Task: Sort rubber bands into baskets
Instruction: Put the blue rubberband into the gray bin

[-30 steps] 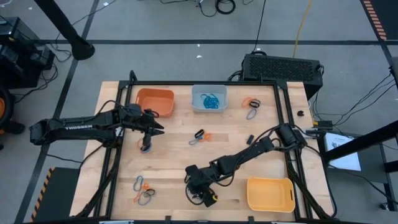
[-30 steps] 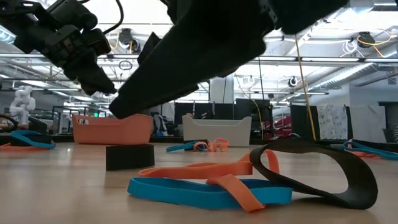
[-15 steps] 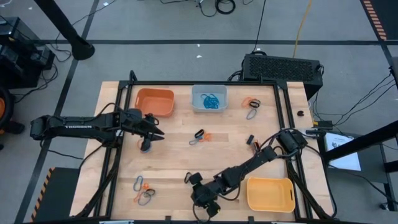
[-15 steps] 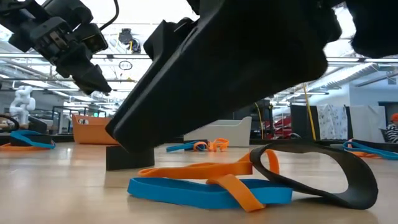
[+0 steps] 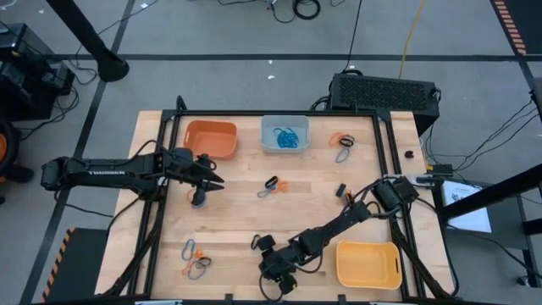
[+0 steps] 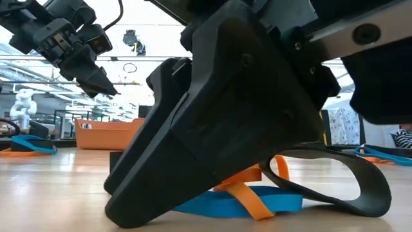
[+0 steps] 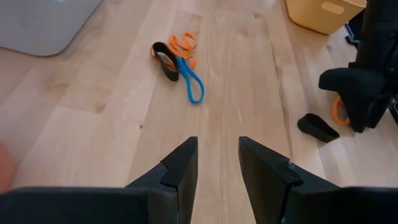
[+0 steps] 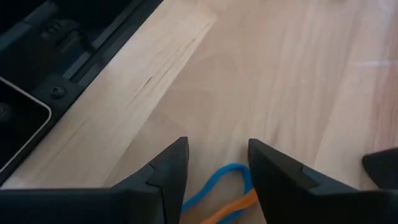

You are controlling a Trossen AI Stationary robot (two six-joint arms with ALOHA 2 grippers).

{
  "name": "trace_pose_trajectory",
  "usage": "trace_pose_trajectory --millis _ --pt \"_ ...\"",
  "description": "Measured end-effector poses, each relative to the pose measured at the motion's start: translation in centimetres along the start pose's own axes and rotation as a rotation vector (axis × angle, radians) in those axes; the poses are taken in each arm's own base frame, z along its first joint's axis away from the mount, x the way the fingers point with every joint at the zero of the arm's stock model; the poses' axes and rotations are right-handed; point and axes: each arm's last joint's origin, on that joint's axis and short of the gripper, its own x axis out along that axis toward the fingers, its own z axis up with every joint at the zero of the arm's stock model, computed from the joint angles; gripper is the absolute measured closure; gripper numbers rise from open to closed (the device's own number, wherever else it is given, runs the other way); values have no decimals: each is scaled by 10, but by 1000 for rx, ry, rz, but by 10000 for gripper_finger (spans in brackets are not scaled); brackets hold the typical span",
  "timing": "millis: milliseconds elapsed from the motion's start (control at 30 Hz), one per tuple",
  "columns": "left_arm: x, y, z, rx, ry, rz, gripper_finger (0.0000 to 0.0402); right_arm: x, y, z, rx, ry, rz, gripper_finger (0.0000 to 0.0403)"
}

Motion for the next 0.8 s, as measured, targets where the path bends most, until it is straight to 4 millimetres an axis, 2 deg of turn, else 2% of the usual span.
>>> trace_pose_trajectory --millis 233,533,633,800 --pt "0 0 0 0 0 -1 278 -7 -3 0 12 35 -21 289" --pt "0 0 0 -1 0 2 278 -7 -3 4 4 5 -29 366" --pt "0 0 0 -1 0 2 278 -9 -5 13 -30 -2 -45 394" --pt "0 0 0 -1 0 2 278 -21 -7 42 -71 -31 -113 395"
